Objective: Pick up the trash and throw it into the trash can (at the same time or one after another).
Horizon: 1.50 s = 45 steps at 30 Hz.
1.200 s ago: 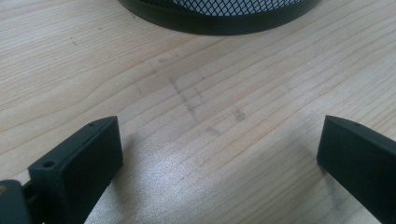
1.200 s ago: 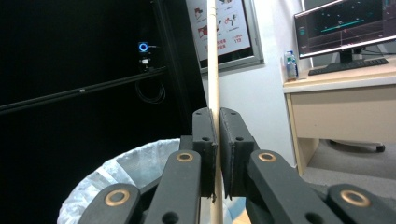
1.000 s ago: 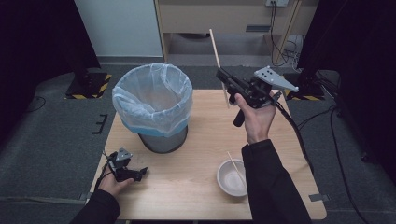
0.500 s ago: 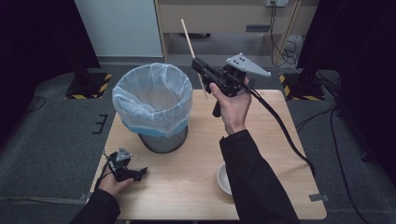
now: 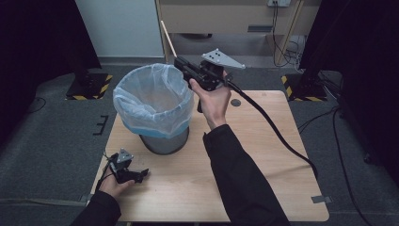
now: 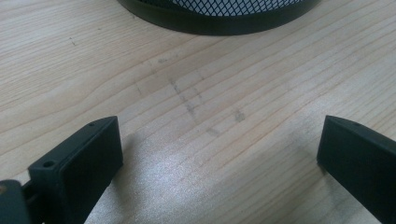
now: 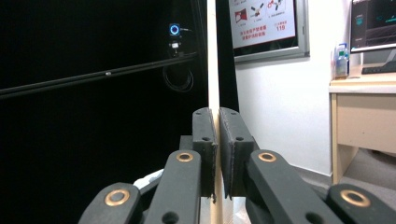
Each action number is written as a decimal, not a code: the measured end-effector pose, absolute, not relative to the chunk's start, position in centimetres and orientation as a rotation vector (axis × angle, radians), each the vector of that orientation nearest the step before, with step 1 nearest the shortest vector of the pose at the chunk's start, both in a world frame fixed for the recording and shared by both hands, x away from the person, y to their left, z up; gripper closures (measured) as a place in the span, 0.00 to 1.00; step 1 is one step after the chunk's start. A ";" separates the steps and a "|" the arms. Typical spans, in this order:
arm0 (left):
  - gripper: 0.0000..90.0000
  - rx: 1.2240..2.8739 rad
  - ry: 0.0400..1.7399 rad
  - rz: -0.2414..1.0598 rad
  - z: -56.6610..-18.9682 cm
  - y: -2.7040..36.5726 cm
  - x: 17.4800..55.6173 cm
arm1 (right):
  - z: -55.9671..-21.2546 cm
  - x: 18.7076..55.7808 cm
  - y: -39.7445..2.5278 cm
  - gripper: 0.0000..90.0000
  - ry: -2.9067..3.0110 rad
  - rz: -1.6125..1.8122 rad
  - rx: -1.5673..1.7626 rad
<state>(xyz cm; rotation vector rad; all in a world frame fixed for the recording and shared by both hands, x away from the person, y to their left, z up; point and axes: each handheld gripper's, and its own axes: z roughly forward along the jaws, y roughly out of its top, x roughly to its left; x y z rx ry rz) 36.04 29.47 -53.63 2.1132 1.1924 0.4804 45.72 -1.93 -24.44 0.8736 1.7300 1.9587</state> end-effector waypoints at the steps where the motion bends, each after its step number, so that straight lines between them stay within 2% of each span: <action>1: 0.00 2.113 1.192 0.480 -53.6 29.5 36.0 | -24.5 45.9 -1.6 0.96 1.733 1.956 0.872; 24: 0.00 2.113 1.191 0.480 -53.6 29.5 36.0 | -27.6 48.9 1.5 0.95 1.758 1.894 0.927; 29: 0.00 2.113 1.192 0.480 -53.6 29.5 36.0 | -27.9 49.3 1.7 0.77 1.745 1.922 0.900; 34: 0.00 2.113 1.191 0.479 -53.6 29.5 36.1 | -26.9 48.9 0.7 0.70 1.712 1.908 0.879; 38: 0.00 2.113 1.191 0.480 -53.6 29.5 36.0 | -25.5 48.0 -0.8 0.54 1.714 1.860 0.867; 45: 0.00 2.113 1.191 0.480 -53.6 29.5 36.0 | -25.5 45.6 -6.8 0.50 1.696 1.850 0.902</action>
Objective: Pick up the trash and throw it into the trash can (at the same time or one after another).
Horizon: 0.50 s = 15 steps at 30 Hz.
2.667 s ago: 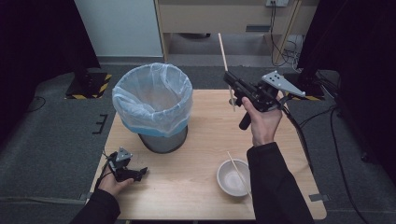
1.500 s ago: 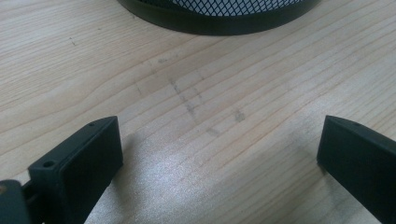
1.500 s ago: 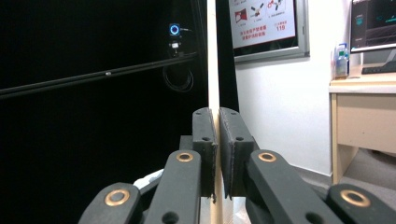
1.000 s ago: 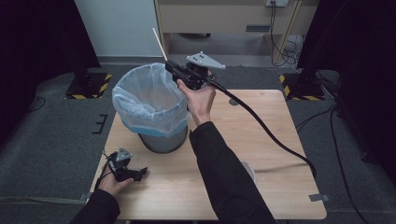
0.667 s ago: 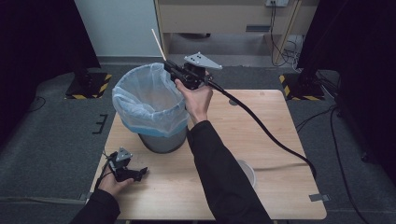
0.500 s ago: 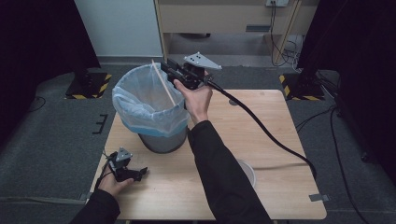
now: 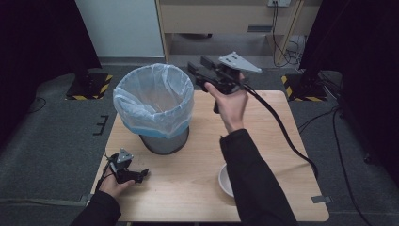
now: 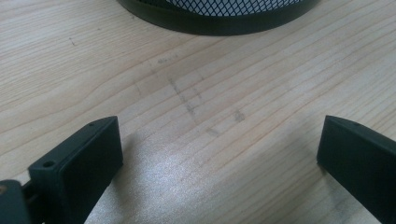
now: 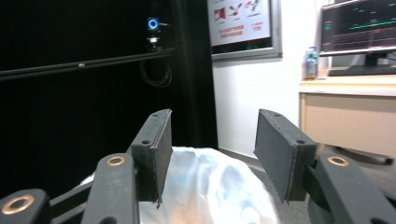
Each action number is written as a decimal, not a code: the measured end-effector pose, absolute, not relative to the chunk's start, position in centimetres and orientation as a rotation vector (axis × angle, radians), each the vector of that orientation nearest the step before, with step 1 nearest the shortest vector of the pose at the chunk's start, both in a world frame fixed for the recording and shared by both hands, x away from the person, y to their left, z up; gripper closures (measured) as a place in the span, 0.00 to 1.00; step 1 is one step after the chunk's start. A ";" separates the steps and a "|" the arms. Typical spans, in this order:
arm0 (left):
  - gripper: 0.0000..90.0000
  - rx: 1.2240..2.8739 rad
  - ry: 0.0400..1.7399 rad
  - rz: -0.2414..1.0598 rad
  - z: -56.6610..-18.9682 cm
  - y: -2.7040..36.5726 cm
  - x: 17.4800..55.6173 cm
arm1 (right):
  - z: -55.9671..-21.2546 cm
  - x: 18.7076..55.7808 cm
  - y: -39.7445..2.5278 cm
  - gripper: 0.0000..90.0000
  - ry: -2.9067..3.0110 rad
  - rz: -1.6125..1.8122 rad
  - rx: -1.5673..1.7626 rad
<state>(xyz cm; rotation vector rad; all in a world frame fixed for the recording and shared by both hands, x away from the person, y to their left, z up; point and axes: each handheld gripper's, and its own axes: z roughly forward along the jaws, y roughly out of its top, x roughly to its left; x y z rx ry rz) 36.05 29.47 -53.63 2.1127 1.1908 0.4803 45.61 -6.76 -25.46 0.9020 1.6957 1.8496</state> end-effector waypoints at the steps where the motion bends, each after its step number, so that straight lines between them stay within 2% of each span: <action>1: 0.00 2.113 1.191 0.481 -53.6 29.5 36.0 | -25.7 45.3 -7.7 0.50 1.696 1.840 0.910; 9: 0.00 2.115 1.192 0.480 -53.6 29.5 36.0 | -29.3 41.8 -14.0 0.48 1.752 1.806 0.949; 15: 0.00 2.113 1.195 0.482 -53.6 29.4 36.0 | -33.9 38.7 -17.1 0.46 1.816 1.761 1.031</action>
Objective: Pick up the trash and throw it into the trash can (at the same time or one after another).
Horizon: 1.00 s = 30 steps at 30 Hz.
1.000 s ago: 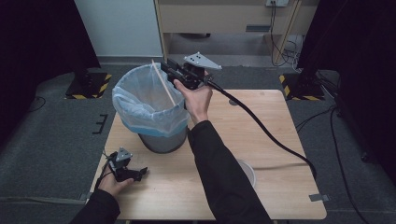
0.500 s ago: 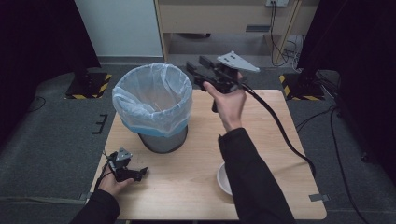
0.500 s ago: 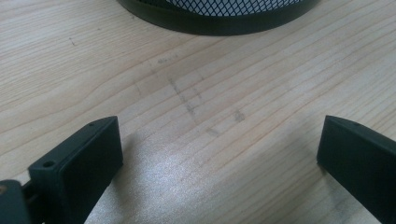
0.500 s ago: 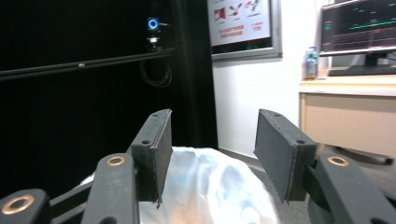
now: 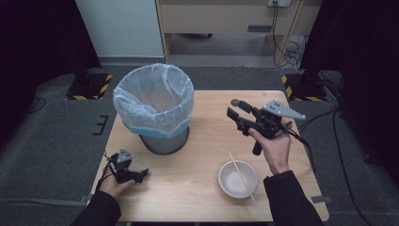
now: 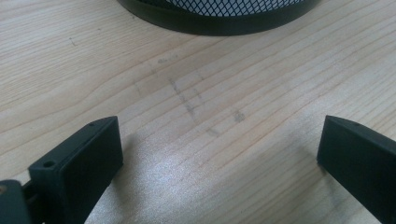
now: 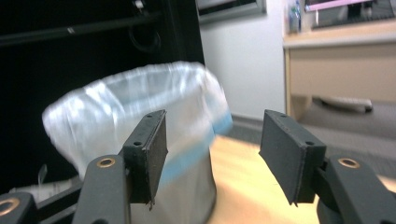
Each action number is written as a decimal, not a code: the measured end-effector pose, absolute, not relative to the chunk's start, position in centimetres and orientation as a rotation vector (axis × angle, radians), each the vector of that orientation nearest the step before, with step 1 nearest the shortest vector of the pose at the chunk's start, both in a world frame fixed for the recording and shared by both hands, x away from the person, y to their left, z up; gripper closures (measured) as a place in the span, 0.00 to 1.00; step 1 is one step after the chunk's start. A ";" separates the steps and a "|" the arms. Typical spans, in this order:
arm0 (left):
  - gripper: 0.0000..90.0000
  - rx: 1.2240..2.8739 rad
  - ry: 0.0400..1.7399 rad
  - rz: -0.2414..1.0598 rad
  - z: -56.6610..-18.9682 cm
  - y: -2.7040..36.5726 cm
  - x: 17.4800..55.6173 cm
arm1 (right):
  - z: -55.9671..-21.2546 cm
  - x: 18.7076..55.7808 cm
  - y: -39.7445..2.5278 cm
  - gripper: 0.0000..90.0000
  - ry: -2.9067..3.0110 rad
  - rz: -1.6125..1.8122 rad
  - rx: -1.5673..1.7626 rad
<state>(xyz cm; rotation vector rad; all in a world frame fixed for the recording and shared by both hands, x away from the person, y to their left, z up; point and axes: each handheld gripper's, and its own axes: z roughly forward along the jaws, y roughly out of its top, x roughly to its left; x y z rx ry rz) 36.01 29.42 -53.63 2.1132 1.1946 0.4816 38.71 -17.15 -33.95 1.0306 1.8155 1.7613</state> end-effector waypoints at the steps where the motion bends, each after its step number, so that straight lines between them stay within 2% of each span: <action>1: 0.00 2.114 1.196 0.482 -53.6 29.4 36.0 | -34.8 38.3 -17.6 0.46 1.824 1.745 1.040; 10: 0.00 2.114 1.196 0.482 -53.6 29.4 36.0 | -41.0 35.8 -20.7 0.44 1.861 1.669 1.137; 20: 0.00 2.112 1.197 0.481 -53.6 29.4 36.0 | -43.9 34.1 -23.0 0.43 1.910 1.547 1.212; 25: 0.00 2.112 1.197 0.481 -53.6 29.4 36.0 | -45.7 33.5 -22.1 0.47 2.059 1.465 1.240; 30: 0.00 2.112 1.197 0.481 -53.6 29.4 36.0 | -46.7 33.1 -21.2 0.57 2.144 1.394 1.282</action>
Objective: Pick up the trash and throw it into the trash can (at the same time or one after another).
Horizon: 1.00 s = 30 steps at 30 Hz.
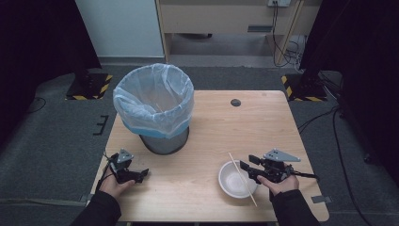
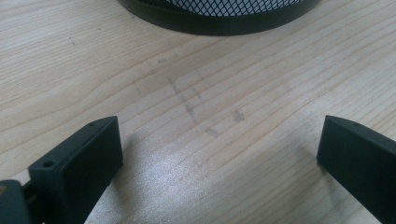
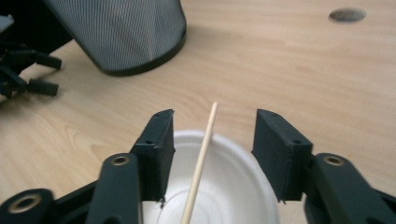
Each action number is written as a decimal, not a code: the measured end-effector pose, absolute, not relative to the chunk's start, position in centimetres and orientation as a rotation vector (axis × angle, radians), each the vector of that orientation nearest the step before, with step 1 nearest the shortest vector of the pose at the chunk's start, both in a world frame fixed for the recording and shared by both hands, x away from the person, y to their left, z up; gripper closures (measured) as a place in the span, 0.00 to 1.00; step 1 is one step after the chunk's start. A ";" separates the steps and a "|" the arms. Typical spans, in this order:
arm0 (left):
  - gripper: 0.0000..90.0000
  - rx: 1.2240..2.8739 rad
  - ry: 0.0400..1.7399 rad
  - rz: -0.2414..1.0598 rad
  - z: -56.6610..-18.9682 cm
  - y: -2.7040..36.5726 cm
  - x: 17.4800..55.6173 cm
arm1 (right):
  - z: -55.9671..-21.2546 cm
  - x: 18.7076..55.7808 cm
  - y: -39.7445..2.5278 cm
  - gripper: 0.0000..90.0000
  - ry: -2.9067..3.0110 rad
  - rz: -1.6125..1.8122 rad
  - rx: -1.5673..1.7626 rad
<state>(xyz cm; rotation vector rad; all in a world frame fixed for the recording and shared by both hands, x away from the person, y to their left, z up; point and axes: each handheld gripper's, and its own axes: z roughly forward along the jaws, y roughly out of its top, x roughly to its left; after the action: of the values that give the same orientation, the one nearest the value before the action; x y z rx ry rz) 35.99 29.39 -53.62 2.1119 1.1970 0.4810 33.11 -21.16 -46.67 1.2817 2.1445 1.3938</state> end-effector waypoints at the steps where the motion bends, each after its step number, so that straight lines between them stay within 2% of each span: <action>1: 0.00 2.112 1.197 0.481 -53.6 29.4 36.0 | -46.7 33.1 -21.1 0.59 2.155 1.388 1.293; 30: 0.00 2.112 1.197 0.481 -53.6 29.4 36.0 | -48.9 33.1 -20.4 0.87 2.441 1.160 1.394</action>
<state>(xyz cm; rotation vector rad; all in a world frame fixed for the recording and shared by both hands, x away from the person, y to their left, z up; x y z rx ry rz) 36.00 29.40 -53.62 2.1121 1.1967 0.4805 33.09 -20.37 -48.86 1.3943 2.4413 1.1598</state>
